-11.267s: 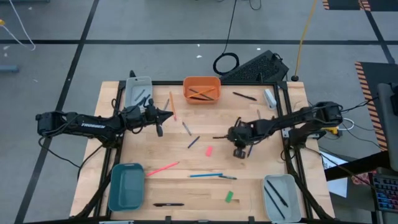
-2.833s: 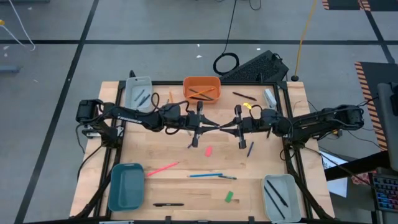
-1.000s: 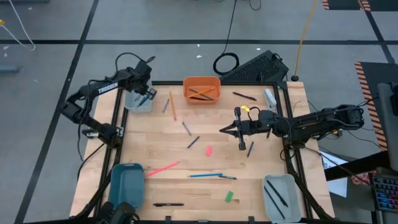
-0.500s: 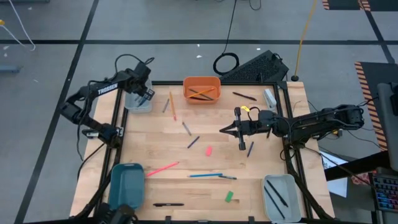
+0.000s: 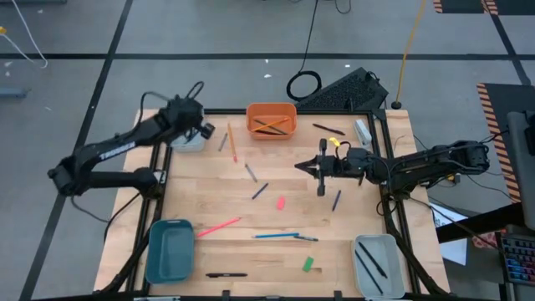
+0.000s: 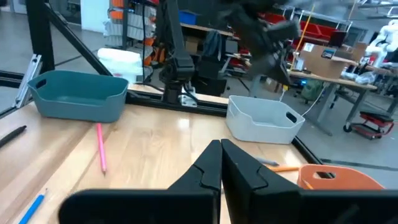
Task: Sort crayons/erasers/pens/pencils in bins
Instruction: Put the blue pencil into the orange bin
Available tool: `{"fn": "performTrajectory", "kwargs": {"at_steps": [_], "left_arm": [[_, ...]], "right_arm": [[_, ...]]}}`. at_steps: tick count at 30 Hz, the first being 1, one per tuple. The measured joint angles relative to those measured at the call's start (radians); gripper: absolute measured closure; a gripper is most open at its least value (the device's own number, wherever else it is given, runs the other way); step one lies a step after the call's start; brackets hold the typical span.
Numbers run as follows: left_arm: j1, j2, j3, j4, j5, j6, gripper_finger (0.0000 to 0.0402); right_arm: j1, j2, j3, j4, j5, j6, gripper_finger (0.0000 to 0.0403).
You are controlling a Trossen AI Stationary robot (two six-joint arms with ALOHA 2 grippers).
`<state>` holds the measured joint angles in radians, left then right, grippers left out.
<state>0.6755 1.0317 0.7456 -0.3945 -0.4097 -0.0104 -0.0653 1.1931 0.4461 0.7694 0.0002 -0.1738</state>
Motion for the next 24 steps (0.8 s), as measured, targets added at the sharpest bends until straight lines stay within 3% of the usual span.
{"fn": "performTrajectory", "kwargs": {"at_steps": [6,11,19,24], "left_arm": [[-0.173,-0.149,-0.230,0.345,0.104,0.039,0.0385],[-0.286,-0.183,-0.405,0.601,0.156,0.042,0.0385],[-0.397,-0.183,-0.587,0.934,0.156,0.061,0.0395],[-0.409,-0.183,-0.608,1.000,0.157,0.083,0.0379]], "right_arm": [[0.001,0.000,0.000,-0.011,-0.003,-0.002,0.0403],[0.002,0.000,0.007,-0.042,0.012,0.013,0.0403],[0.095,0.033,0.209,-0.482,0.174,0.061,0.0403],[0.143,0.098,0.268,-0.560,0.183,0.105,0.0403]]}}
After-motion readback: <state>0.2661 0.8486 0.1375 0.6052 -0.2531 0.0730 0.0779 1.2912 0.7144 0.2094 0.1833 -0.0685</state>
